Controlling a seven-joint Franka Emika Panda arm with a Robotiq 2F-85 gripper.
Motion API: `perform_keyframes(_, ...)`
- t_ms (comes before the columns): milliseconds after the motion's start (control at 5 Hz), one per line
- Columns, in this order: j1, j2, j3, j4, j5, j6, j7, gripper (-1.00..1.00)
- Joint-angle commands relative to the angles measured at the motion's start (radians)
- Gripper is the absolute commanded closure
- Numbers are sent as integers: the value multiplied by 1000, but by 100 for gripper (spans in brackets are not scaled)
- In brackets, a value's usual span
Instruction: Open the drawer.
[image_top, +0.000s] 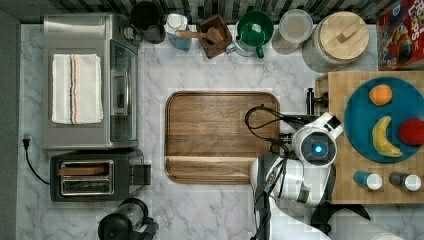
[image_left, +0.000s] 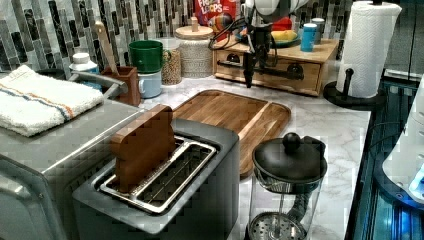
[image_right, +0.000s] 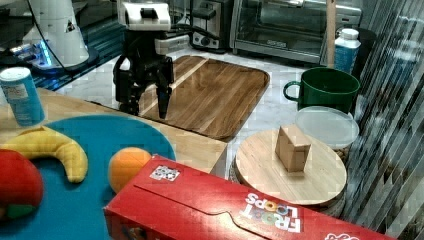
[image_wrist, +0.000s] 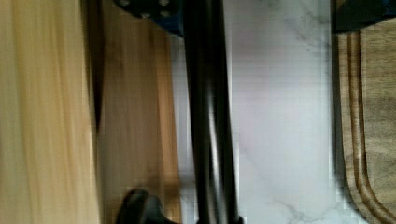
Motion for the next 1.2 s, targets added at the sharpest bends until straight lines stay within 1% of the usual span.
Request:
perform_keyframes(200,91,-21,106,105,75,-130,2,-100)
perform_keyframes(400,116,-4,121,77,63,-62,38,-100)
perform_keyframes(600,128,23,135,48,38,38,65,-100)
perform_keyframes(800,135,10,172,33,69,18,62,-100)
perform_keyframes(1200,193,-45,225,24,89,-125,234,-100)
